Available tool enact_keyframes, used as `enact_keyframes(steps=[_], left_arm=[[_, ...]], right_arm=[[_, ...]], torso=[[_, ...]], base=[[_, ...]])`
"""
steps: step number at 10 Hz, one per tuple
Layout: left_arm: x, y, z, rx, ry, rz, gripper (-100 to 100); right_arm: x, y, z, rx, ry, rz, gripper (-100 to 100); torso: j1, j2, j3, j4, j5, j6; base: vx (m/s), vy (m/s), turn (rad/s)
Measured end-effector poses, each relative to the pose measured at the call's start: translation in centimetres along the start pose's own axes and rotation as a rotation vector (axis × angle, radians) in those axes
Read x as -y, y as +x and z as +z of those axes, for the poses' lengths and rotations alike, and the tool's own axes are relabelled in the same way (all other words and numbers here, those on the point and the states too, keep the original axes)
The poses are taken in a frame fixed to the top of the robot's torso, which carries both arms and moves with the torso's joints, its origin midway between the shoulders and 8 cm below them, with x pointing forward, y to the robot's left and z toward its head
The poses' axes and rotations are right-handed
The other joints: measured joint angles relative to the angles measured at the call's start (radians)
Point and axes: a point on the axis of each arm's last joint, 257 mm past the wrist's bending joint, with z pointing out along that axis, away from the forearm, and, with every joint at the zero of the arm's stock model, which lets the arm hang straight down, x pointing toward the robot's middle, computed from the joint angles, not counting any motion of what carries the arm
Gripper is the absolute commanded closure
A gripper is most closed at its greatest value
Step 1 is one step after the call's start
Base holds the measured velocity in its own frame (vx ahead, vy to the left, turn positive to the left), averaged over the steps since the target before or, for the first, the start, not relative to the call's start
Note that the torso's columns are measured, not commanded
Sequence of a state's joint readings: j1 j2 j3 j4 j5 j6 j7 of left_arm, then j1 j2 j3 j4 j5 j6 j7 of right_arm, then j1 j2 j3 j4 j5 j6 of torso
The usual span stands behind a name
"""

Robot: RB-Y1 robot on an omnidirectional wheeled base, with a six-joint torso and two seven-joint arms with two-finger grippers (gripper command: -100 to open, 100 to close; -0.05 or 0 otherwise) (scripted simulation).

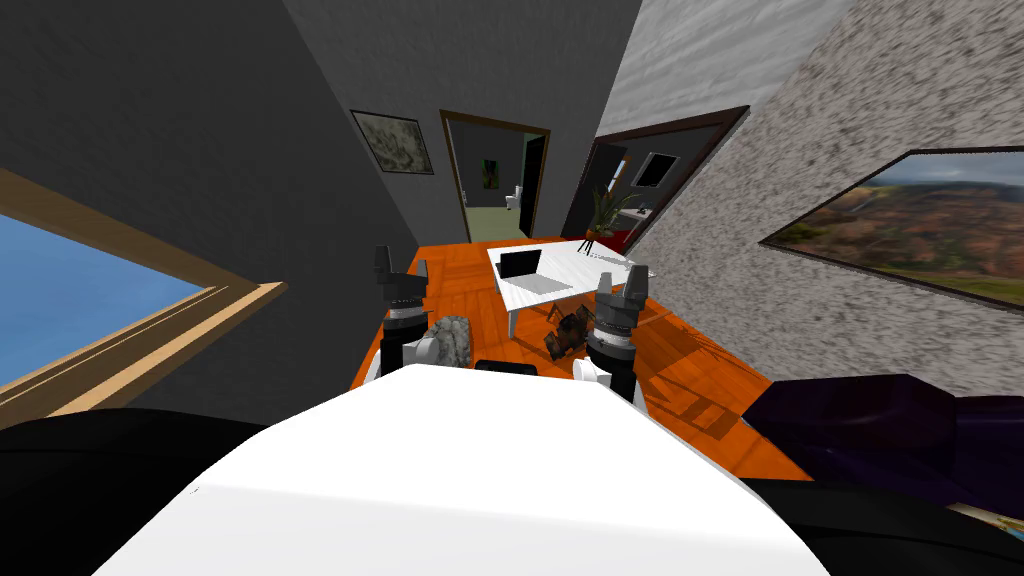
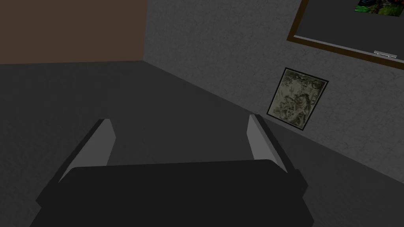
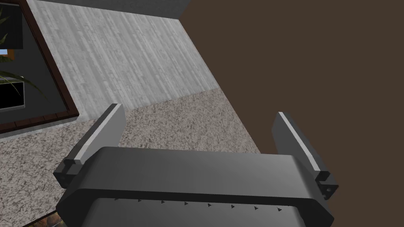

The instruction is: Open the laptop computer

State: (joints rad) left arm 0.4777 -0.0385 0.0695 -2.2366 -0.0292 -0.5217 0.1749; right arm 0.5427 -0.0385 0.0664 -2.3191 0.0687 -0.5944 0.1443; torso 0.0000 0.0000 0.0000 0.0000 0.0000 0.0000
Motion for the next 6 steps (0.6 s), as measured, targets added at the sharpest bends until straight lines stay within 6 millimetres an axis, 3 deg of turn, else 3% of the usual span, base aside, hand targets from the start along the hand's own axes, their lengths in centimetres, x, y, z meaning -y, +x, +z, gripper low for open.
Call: enact_keyframes(steps=[2, 6], left_arm=[[0.00, 0.00, 0.00, 0.000, 0.000, 0.000, 0], [0.01, 0.00, 0.00, 0.000, 0.000, 0.000, 0]], right_arm=[[0.00, 0.00, 0.00, 0.000, 0.000, 0.000, 0], [-0.01, 0.00, 0.00, 0.000, 0.000, 0.000, 0]], torso=[[0.000, 0.104, -0.209, 0.105, 0.000, 0.000], [0.000, 0.396, -0.792, 0.396, 0.000, 0.000]], base=[[0.000, 0.000, 0.000], [0.000, 0.000, 0.000]])
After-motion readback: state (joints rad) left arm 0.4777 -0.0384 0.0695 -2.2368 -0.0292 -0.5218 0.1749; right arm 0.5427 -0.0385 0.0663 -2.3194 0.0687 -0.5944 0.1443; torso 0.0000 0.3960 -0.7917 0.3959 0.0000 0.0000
